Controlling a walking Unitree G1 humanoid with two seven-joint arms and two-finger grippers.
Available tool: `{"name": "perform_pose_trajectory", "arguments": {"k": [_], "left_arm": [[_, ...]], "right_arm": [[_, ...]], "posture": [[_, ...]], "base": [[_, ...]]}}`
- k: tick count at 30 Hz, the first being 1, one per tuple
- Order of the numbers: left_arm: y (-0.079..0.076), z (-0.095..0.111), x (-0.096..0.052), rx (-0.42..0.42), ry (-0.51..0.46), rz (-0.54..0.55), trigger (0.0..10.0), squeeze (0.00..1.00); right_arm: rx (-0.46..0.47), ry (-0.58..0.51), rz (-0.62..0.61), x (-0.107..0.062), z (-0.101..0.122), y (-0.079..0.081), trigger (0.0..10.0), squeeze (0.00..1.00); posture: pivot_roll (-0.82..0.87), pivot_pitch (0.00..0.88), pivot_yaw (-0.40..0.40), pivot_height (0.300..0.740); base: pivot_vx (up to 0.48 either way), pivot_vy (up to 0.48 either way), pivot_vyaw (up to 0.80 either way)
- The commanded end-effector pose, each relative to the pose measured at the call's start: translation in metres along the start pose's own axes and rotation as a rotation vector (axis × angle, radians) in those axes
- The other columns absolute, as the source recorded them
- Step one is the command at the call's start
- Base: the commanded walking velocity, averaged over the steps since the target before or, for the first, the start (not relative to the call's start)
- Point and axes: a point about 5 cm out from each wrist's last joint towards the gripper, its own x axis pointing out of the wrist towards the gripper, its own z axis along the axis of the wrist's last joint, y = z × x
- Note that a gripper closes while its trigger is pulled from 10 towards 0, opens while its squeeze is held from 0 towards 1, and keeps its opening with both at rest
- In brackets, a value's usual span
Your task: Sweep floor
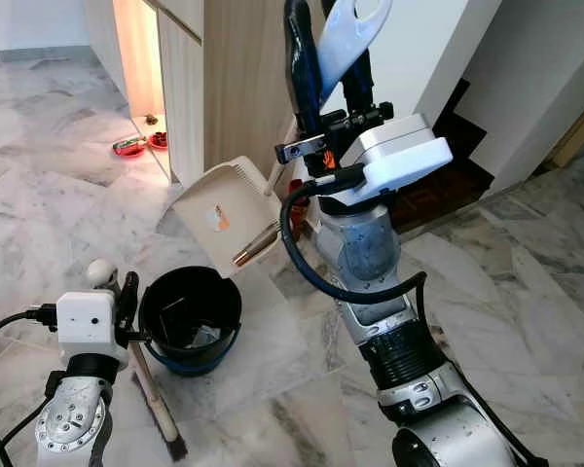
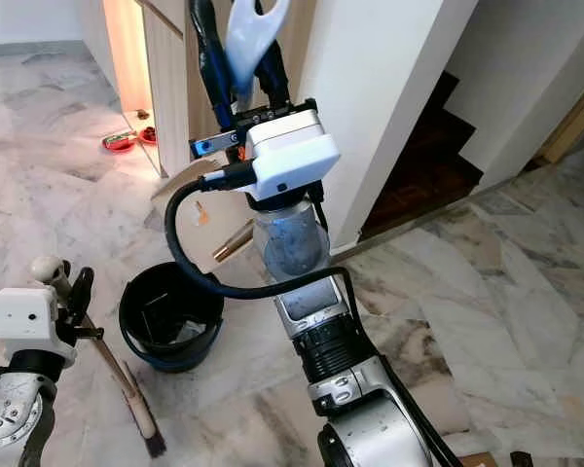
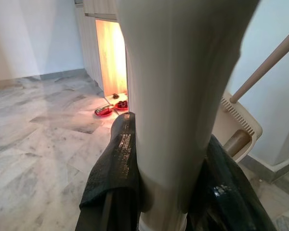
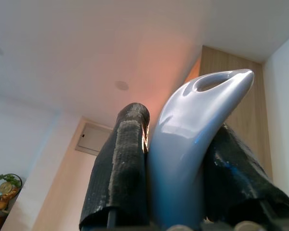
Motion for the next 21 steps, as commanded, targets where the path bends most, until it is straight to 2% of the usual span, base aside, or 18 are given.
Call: {"name": "perform_pose_trajectory", "arguments": {"k": [1, 6, 11, 15, 21], "left_arm": [[-0.0033, 0.0094, 0.0034, -0.004, -0.057, -0.013, 10.0, 0.00], [-0.0039, 0.0095, 0.0036, -0.005, -0.059, -0.013, 10.0, 0.00], [-0.0044, 0.0095, 0.0037, -0.005, -0.059, -0.011, 10.0, 0.00], [-0.0043, 0.0092, 0.0036, -0.006, -0.059, -0.010, 10.0, 0.00], [-0.0053, 0.0091, 0.0042, -0.008, -0.061, -0.011, 10.0, 0.00]], "right_arm": [[0.005, -0.094, -0.011, 0.0074, 0.0152, 0.0017, 10.0, 0.00], [-0.037, -0.123, 0.052, 0.0063, 0.0182, 0.0085, 10.0, 0.00], [0.008, -0.085, 0.007, 0.0059, 0.0144, 0.0063, 10.0, 0.00], [-0.035, -0.108, 0.046, 0.0068, 0.0162, 0.0067, 10.0, 0.00], [-0.049, -0.112, 0.064, 0.0058, 0.0164, 0.0087, 10.0, 0.00]], "posture": [[0.27, 0.013, -0.198, 0.740], [0.27, 0.016, -0.199, 0.740], [0.28, 0.018, -0.200, 0.740], [0.27, 0.018, -0.200, 0.740], [0.27, 0.020, -0.201, 0.740]], "base": [[0.000, 0.000, 0.00], [0.000, 0.000, 0.00], [0.000, 0.000, 0.00], [0.000, 0.000, 0.00], [0.000, 0.000, 0.00]]}}
